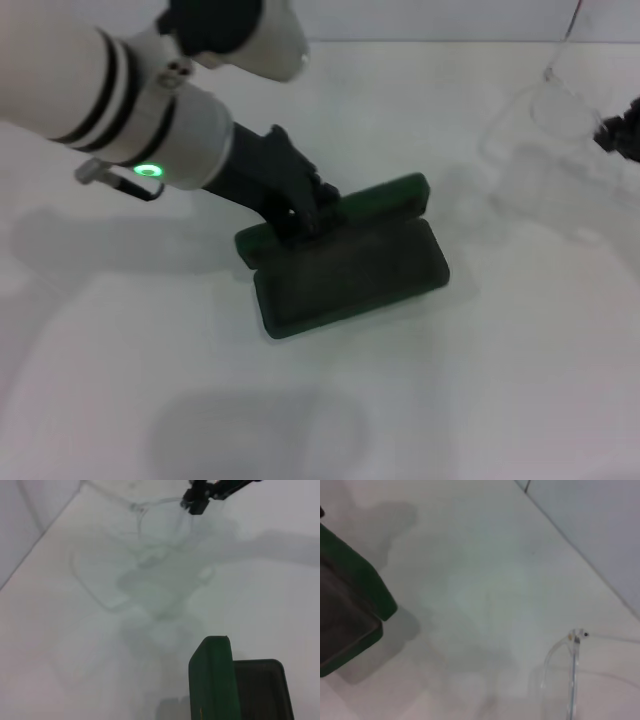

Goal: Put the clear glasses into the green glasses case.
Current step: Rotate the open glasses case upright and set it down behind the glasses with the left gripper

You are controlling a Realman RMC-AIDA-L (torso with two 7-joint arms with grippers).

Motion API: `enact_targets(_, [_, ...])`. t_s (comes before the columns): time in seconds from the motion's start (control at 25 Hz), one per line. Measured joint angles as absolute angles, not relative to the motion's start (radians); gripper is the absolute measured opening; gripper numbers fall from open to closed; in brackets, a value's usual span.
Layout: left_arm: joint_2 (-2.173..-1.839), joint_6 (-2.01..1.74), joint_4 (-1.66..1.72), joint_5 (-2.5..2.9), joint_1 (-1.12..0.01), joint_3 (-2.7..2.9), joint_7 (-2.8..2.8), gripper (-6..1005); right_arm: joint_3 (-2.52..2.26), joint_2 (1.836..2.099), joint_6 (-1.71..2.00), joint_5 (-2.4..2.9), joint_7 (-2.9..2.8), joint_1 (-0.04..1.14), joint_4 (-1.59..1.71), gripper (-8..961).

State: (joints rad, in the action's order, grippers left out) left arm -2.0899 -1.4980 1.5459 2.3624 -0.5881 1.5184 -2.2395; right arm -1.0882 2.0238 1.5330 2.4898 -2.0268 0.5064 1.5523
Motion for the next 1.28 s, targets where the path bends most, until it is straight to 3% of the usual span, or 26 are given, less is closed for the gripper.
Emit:
enact_targets(0.6, [-2.092, -1.323, 1.298, 2.364, -0.743, 1.628, -2.121, 209, -0.956, 2.018, 1.527, 2.469, -2.004, 0.398, 1.552, 64])
enact_targets(1.28, [-2.094, -1.26, 1.275, 2.364, -0.783, 1.713, -2.124, 210, -0.892, 2.012, 1.521, 2.432, -1.947, 0.393, 1.487, 64])
